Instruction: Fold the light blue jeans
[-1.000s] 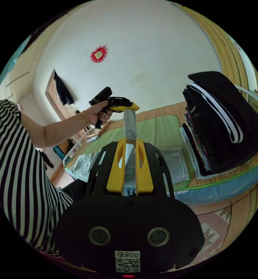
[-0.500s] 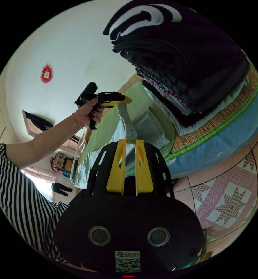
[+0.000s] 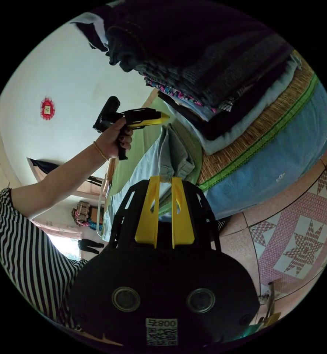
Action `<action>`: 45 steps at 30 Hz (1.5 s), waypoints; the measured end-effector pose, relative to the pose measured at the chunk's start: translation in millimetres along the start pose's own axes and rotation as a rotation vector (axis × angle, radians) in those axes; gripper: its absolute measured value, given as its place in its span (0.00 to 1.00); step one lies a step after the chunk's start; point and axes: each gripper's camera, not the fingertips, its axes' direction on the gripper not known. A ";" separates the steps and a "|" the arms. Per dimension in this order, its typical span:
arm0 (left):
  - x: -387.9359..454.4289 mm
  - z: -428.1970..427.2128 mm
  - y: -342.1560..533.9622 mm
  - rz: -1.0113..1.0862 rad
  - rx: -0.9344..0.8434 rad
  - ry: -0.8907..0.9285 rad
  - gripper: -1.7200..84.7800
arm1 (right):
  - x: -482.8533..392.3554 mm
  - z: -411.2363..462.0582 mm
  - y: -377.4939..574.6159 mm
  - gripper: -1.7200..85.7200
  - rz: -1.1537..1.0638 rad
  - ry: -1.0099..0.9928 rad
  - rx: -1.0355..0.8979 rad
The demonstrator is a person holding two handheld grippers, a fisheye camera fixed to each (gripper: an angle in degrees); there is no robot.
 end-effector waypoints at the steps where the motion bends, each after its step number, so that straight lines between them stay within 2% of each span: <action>1: 1.3 -0.1 0.0 0.012 0.004 0.011 0.03 | 3.7 -1.6 -3.1 0.09 0.005 -0.011 0.009; 7: 1.9 -9.7 22.4 0.118 0.032 -0.034 0.05 | 20.9 -11.6 -17.9 0.06 0.039 -0.027 0.054; 12: -1.9 -0.7 31.9 0.149 -0.019 -0.043 0.09 | 26.6 -8.1 -27.8 0.05 0.033 -0.026 0.038; 19: 25.3 -2.8 33.8 0.256 -0.053 -0.151 0.05 | 27.1 -0.3 -35.6 0.04 0.041 -0.035 0.042; 27: 38.0 -37.3 52.4 0.285 0.009 -0.124 0.03 | 9.6 1.7 -41.3 0.04 0.018 -0.095 0.069; 37: 34.0 -42.3 63.7 0.206 -0.030 -0.183 0.03 | -2.9 26.8 -46.5 0.03 0.105 -0.016 0.073; 40: 34.9 -55.1 75.0 0.209 -0.022 -0.175 0.03 | -15.9 25.4 -43.3 0.02 0.134 0.081 0.101; 45: 43.2 -87.8 102.7 0.231 0.048 -0.159 0.03 | -71.4 35.8 -47.7 0.02 0.001 0.109 0.096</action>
